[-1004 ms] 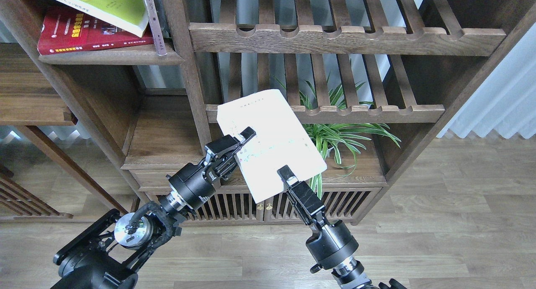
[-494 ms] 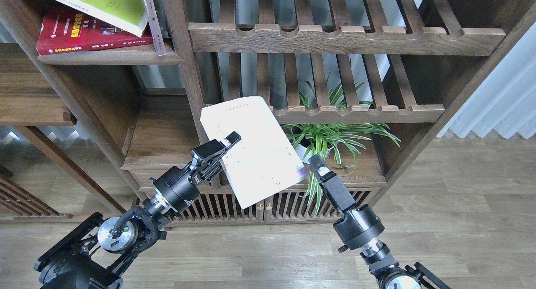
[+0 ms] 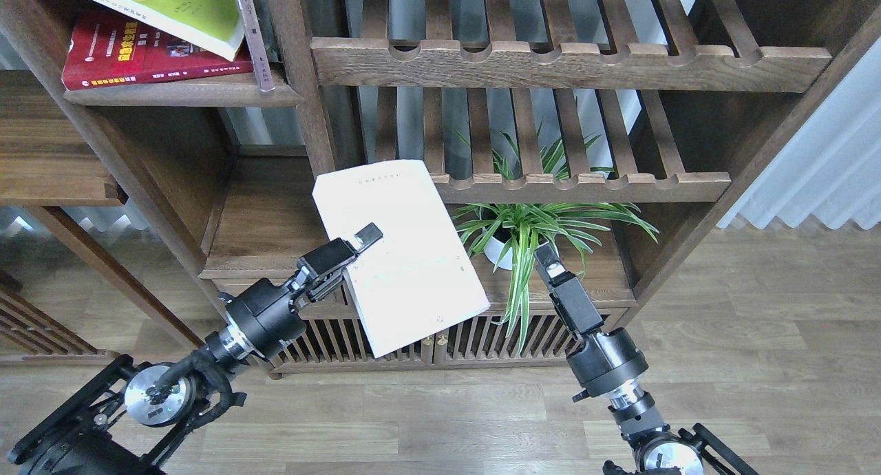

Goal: Organize books on shelf
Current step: 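Release the right gripper and carry the white book upward with the left gripper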

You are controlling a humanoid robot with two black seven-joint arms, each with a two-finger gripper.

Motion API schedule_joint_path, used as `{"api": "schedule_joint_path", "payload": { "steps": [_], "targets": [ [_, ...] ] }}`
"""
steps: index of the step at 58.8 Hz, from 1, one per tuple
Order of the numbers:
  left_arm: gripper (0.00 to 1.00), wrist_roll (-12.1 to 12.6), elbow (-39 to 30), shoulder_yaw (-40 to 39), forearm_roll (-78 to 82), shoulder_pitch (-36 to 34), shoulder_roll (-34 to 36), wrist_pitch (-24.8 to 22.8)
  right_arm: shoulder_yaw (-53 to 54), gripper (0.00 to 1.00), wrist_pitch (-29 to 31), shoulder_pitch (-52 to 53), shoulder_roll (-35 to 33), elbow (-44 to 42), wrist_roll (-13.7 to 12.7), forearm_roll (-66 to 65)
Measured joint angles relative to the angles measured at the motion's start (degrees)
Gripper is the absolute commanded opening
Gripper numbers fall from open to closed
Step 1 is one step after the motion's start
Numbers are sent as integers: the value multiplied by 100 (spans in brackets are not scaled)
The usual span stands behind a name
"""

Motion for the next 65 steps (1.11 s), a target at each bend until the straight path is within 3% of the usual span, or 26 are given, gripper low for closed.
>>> {"api": "schedule_joint_path", "payload": {
  "steps": [15,28,52,65],
  "targets": [
    [3,86,-48,-672,1033,208,61,0,-16,99,0,246,136,-244,-6,1],
    [3,431,-51,-1424,1119,185,55,0,-71,99,0,511,181,-498,-20,-3],
    [2,442,-51,-2134,1098,227,-168,0,-100,99,-35,701,325,-712,-47,-7],
    [3,433,-55,-2530,1061,729,-45,0,-107,99,-41,730,373,-764,-51,-6]
  ]
}}
